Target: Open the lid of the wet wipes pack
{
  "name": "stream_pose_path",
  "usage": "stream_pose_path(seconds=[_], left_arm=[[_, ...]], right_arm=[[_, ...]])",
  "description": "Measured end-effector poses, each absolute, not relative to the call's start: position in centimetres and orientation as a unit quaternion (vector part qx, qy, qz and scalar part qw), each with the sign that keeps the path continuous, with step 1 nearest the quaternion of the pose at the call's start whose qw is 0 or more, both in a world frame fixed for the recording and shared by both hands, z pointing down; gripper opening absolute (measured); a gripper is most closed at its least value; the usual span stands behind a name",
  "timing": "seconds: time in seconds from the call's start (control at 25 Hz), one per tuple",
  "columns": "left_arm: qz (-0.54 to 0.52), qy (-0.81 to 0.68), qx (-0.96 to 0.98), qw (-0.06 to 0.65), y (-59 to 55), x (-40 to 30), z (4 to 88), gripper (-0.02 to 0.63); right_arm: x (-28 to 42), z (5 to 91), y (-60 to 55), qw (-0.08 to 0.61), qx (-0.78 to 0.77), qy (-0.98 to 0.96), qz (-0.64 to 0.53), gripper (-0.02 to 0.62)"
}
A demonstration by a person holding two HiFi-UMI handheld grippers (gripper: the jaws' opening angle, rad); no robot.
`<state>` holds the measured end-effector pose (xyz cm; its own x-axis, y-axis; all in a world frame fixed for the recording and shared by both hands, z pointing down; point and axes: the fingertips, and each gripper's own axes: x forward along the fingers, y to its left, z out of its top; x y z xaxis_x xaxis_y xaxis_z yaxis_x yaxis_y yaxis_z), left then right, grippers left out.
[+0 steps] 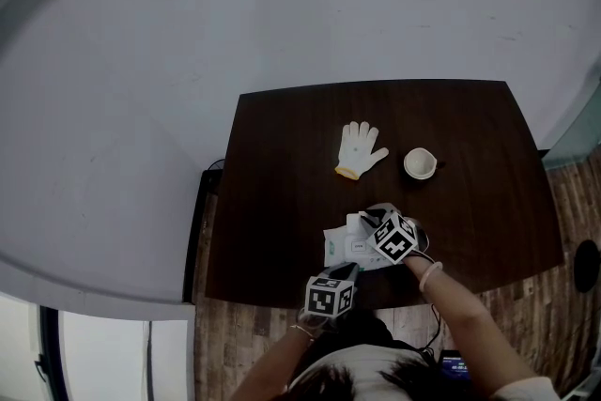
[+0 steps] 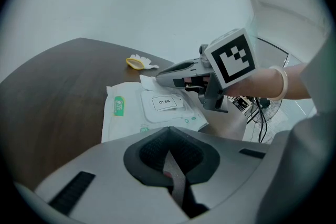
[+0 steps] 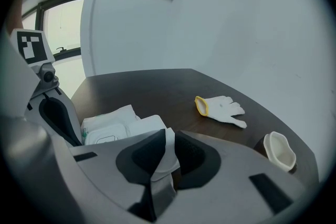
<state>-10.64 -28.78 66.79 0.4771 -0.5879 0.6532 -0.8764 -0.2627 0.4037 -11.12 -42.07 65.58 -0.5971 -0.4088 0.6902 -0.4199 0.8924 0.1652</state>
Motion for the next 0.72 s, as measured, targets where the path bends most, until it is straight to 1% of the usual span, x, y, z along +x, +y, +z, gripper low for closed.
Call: stream_pose_path(seconds=[0.2,0.32,0.48,0.6,0.72], left_arm=[[0.190,-0.472,0.771,0.383,-28.8,-10.7,66.6,0.014],[0.188,-0.472,0.772,0.383,-28.8,-10.7,66.3,0.014],[0.169,-0.493,0.775,0.358,-28.9,-11.3,65.1,0.014],[0.150,-0.512,0.776,0.337,-29.3,-11.7,63.4,0.014],[0.139,-0.528,0.778,0.311,-29.9,-12.1,61.6,0.014]], right_arm=[[-10.8,64.8,-42.1,0.372,0.236,-0.898,0.010,0.061],[-10.3,64.0,-42.1,0.353,0.245,-0.903,0.019,0.061],[-9.8,62.9,-41.5,0.330,0.249,-0.910,0.022,0.063],[-9.4,62.0,-40.6,0.315,0.253,-0.914,0.026,0.038],[-8.7,61.2,-40.0,0.306,0.265,-0.914,0.031,0.031]])
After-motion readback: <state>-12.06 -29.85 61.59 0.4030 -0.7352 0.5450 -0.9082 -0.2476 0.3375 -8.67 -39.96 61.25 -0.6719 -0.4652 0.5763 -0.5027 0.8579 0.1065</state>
